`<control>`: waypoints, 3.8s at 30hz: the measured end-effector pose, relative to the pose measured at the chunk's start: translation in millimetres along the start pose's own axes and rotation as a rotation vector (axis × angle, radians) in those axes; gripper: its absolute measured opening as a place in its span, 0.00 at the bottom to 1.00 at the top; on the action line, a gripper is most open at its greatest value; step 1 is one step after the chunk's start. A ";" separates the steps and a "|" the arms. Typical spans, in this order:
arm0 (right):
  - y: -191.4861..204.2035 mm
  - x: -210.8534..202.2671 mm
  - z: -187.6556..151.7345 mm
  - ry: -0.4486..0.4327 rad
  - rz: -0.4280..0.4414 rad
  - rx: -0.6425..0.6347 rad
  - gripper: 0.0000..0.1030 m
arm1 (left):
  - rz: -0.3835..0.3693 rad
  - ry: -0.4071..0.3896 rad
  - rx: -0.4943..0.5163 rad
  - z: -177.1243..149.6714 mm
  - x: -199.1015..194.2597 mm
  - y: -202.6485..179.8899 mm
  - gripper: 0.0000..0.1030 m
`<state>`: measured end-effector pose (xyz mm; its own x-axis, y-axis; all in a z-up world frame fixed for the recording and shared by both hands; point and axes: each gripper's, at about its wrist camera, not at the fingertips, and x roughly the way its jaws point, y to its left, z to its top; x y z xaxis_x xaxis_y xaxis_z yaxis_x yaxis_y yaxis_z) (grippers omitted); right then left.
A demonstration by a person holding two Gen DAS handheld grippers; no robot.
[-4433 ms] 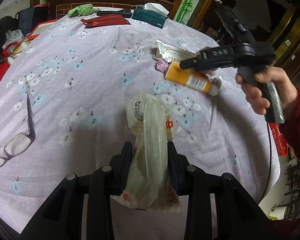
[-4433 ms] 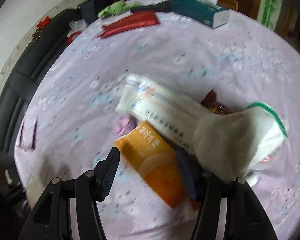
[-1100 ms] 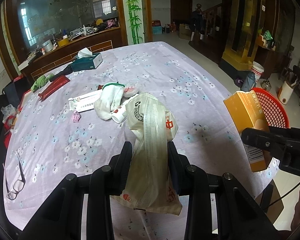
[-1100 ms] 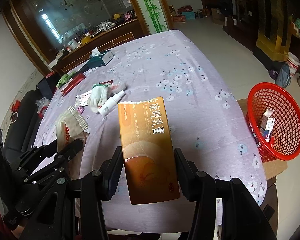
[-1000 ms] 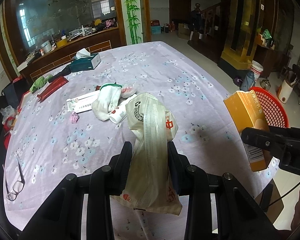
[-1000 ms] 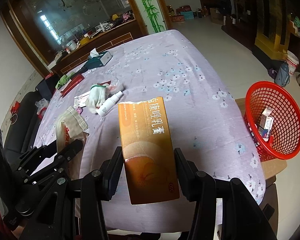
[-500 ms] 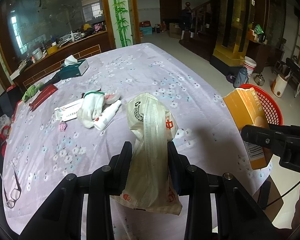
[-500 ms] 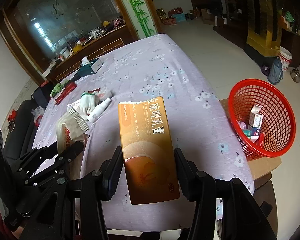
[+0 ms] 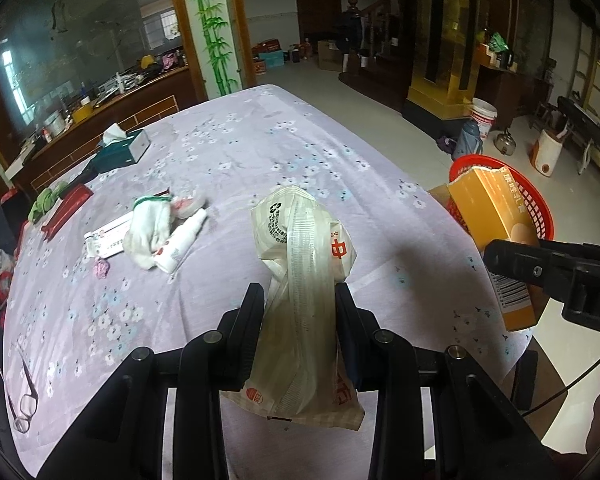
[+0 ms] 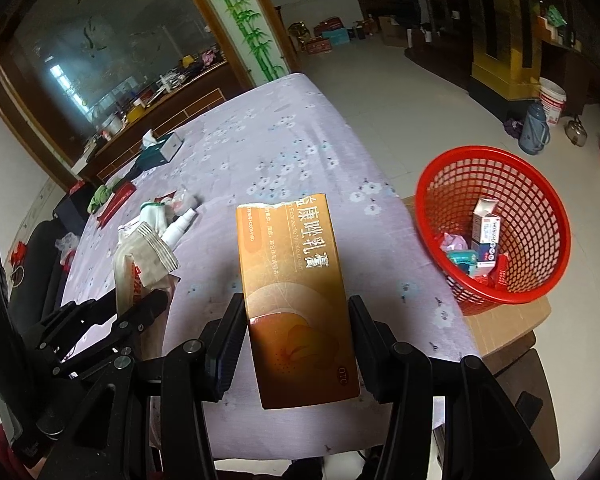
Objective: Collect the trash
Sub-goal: 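Carry the white bag and orange box over to the red wastebasket, then open the right tool to drop the orange box while the left tool releases the bag, then bring both open tools back over the remaining trash on the table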
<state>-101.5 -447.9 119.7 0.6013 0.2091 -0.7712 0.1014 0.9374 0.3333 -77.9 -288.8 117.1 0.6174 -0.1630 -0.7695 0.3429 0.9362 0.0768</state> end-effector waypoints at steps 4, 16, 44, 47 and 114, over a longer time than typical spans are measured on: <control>-12.2 -4.2 0.3 -0.007 -0.012 0.021 0.53 | -0.011 0.002 0.025 4.4 4.3 -12.5 0.33; -53.0 -20.5 5.1 -0.036 -0.064 0.088 0.53 | -0.049 -0.004 0.107 22.4 17.4 -56.9 0.33; -147.7 -56.2 42.6 -0.139 -0.184 0.276 0.53 | -0.247 0.000 0.206 80.4 49.7 -121.4 0.33; -162.3 -62.3 53.7 -0.161 -0.203 0.295 0.53 | -0.302 0.019 0.209 93.0 55.3 -135.1 0.33; 67.4 49.4 11.7 0.149 0.107 -0.100 0.59 | -0.063 0.048 -0.283 -16.4 -3.9 108.3 0.64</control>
<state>-55.7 -377.7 110.5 0.4799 0.3404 -0.8086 -0.0401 0.9292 0.3674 -54.8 -181.7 118.1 0.5644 -0.2146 -0.7971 0.1637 0.9755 -0.1468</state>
